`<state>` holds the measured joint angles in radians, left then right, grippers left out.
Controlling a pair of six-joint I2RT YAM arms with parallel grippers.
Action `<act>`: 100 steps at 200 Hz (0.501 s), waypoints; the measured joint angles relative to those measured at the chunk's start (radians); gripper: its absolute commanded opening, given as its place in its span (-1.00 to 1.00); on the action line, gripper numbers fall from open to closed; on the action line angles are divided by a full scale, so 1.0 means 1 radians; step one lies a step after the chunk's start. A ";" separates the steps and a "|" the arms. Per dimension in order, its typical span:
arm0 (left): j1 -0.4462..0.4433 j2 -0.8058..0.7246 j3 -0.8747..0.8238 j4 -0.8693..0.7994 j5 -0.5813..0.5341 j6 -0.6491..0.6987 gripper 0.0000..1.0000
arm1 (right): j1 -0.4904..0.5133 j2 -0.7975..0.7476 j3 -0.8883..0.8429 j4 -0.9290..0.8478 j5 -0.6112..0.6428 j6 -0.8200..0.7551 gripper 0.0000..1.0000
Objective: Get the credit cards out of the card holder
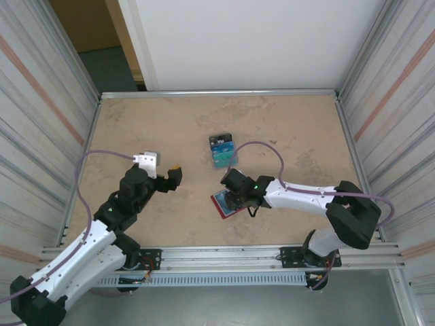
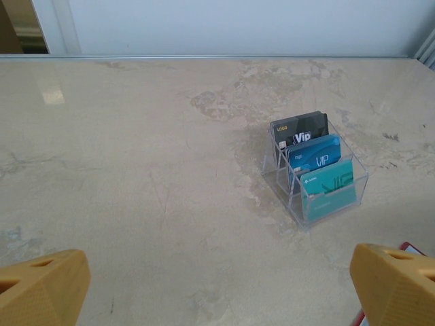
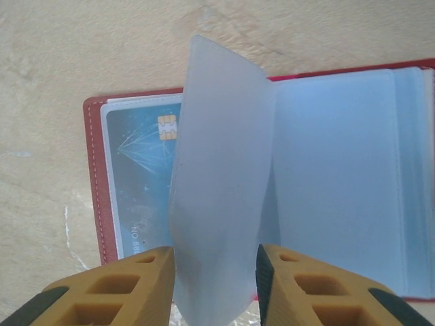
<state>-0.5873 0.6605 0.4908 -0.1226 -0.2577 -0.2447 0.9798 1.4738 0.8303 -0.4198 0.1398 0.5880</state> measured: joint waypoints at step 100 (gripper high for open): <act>-0.261 0.227 0.037 0.010 -0.126 0.040 0.98 | -0.223 -0.055 -0.097 0.012 -0.032 0.011 -0.31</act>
<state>-0.8482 0.8879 0.5278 -0.1123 -0.3836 -0.2047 0.7570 1.4189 0.7330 -0.4076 0.1081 0.5991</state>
